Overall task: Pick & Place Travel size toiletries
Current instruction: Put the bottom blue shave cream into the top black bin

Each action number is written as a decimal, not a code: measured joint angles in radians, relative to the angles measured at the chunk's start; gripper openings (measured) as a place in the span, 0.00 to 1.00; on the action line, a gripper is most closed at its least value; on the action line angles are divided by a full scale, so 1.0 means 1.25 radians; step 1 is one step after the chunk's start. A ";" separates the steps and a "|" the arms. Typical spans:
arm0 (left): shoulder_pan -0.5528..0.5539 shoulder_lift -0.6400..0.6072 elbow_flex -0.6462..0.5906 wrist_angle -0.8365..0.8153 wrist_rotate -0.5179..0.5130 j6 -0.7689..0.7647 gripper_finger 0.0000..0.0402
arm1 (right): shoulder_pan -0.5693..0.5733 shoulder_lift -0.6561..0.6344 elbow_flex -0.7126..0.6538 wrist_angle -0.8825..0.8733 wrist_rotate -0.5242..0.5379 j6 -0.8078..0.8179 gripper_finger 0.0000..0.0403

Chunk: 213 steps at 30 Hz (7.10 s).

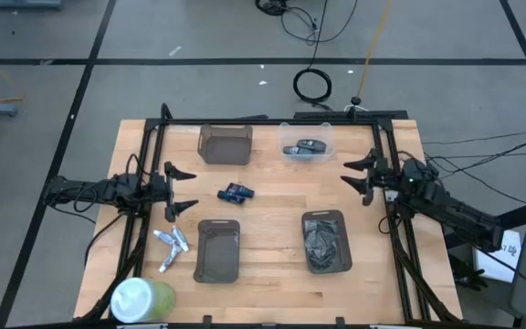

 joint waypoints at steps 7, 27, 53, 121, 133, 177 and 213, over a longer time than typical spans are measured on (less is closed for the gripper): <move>0.000 0.000 0.000 0.000 0.005 -0.096 0.98 | 0.000 0.001 -0.070 0.096 0.000 0.040 0.54; 0.000 0.000 0.000 0.034 -0.025 -0.296 0.98 | 0.000 0.002 -0.105 0.136 0.000 0.038 0.54; 0.017 0.568 0.331 -0.021 -0.095 -0.226 0.98 | 0.000 0.002 -0.106 0.139 0.000 0.038 0.54; 0.060 1.287 0.565 -0.141 0.083 -0.236 0.53 | 0.000 0.004 -0.106 0.136 0.000 0.038 0.54; 0.060 1.286 0.565 -0.067 0.082 -0.227 0.29 | 0.000 0.004 -0.106 0.136 0.001 0.038 0.54; 0.025 1.049 0.565 0.033 0.031 -0.025 0.00 | 0.000 0.008 -0.106 0.136 0.000 0.038 0.54; -0.139 1.138 0.565 0.014 0.024 -0.294 0.00 | 0.000 0.009 -0.106 0.136 0.000 0.038 0.54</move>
